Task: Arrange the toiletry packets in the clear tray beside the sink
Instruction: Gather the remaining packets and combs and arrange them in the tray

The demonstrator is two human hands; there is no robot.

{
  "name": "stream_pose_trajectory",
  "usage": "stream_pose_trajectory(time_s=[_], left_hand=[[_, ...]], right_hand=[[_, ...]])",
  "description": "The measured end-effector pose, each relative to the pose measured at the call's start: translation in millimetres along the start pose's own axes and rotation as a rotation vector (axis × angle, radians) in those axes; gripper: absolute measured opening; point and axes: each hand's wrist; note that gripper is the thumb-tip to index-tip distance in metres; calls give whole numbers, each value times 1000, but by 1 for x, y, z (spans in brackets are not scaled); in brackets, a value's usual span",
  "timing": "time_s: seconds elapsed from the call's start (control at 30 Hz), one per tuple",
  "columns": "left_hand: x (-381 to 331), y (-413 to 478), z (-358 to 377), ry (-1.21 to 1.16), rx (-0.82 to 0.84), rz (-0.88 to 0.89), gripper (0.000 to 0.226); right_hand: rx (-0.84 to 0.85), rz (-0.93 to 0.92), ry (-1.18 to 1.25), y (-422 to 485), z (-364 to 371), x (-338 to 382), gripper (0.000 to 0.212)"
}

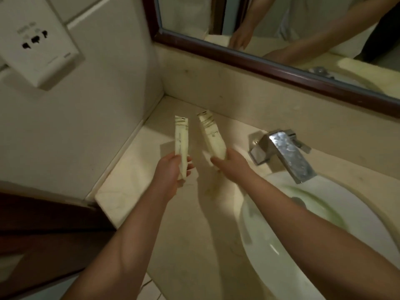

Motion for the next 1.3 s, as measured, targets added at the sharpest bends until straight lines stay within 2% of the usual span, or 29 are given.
stream_pose_trajectory(time_s=[0.13, 0.3, 0.43, 0.53, 0.6, 0.7, 0.83, 0.9, 1.1, 1.3], left_hand=[[6, -38, 28, 80, 76, 115, 26], [26, -111, 86, 172, 222, 161, 25], [57, -179, 134, 212, 281, 142, 38], [85, -237, 177, 140, 317, 77, 36], [104, -272, 204, 147, 399, 100, 29], [127, -322, 243, 333, 605, 325, 23], [142, -357, 290, 757, 702, 772, 49], [146, -363, 311, 825, 748, 902, 54], [154, -359, 396, 952, 937, 1110, 54], [177, -343, 497, 1043, 1081, 1177, 53]], right_hand=[[84, -13, 262, -63, -28, -39, 36], [128, 5, 456, -140, -69, -110, 16], [34, -6, 534, -201, -106, -179, 9], [-55, 14, 542, -249, -139, -240, 9], [-129, 32, 563, -279, -160, -279, 7], [-263, 98, 649, -323, -194, -341, 14], [-425, 168, 731, -355, -240, -401, 19], [-460, 182, 752, -361, -258, -420, 20], [-516, 234, 791, -359, -315, -470, 26], [-651, 343, 775, -350, -367, -520, 23]])
Point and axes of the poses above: each hand's wrist, its own y-axis towards the middle knuckle, its own z-axis out of the palm, x = y × z, and after that the axes turned 11 degrees about z, right-handed
